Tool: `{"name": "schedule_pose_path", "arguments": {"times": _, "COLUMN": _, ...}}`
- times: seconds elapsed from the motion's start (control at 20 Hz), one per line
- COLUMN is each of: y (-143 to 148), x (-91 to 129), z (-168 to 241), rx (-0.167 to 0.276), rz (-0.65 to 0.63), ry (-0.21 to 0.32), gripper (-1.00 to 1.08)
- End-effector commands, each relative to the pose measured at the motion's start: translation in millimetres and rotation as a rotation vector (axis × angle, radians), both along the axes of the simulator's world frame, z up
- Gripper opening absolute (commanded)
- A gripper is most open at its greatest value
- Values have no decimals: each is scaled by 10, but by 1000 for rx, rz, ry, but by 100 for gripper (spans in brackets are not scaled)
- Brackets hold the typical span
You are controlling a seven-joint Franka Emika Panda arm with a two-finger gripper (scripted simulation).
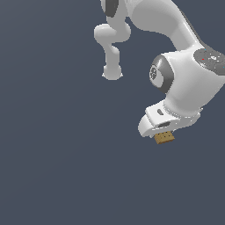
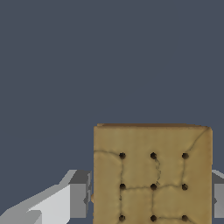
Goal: Pick up the object and move it to a goal position.
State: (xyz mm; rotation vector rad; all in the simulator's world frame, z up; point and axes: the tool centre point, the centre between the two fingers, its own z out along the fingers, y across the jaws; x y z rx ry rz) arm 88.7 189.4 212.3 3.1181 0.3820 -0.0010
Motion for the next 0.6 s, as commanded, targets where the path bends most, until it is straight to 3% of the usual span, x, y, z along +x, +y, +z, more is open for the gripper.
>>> {"name": "schedule_pose_path", "arguments": {"times": 0.0, "y": 95, "x": 67, "z": 87, "rx": 0, "rz": -1, "ry": -1, "gripper": -100}}
{"name": "schedule_pose_path", "arguments": {"times": 0.55, "y": 395, "x": 285, "z": 340, "rx": 0, "rz": -1, "ry": -1, "gripper": -100}}
